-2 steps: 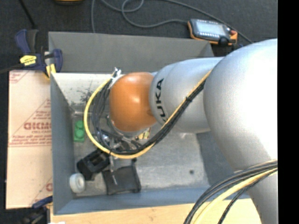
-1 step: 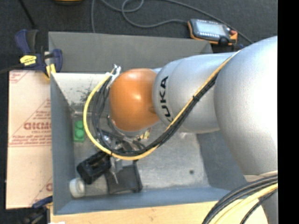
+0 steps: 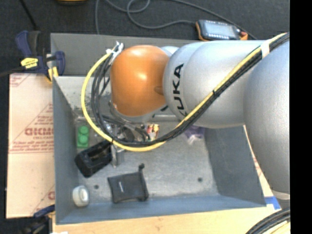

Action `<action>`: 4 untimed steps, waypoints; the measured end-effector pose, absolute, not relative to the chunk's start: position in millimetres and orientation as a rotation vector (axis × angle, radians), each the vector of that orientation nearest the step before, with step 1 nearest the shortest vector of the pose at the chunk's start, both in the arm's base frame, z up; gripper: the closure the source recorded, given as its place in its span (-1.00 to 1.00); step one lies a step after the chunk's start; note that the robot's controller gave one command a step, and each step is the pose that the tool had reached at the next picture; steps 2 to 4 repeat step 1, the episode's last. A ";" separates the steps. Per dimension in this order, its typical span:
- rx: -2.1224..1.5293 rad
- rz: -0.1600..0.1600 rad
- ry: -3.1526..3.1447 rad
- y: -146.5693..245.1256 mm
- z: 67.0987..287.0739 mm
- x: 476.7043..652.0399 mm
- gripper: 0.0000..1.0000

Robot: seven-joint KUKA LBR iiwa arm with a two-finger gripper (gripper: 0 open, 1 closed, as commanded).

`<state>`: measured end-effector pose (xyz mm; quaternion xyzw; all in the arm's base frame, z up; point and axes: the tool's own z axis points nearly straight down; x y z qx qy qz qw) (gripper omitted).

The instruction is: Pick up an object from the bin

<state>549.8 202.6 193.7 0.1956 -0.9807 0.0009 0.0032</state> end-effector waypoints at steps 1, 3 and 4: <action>0.657 -0.001 -3.064 173.5 254.0 555.7 1.00; 0.657 -0.001 -3.064 173.5 254.0 555.7 1.00; 0.657 -0.001 -3.064 173.5 254.0 555.7 1.00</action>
Offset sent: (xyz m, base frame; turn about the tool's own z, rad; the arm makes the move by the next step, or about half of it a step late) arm 0.0034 -0.0035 -0.1237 -0.0645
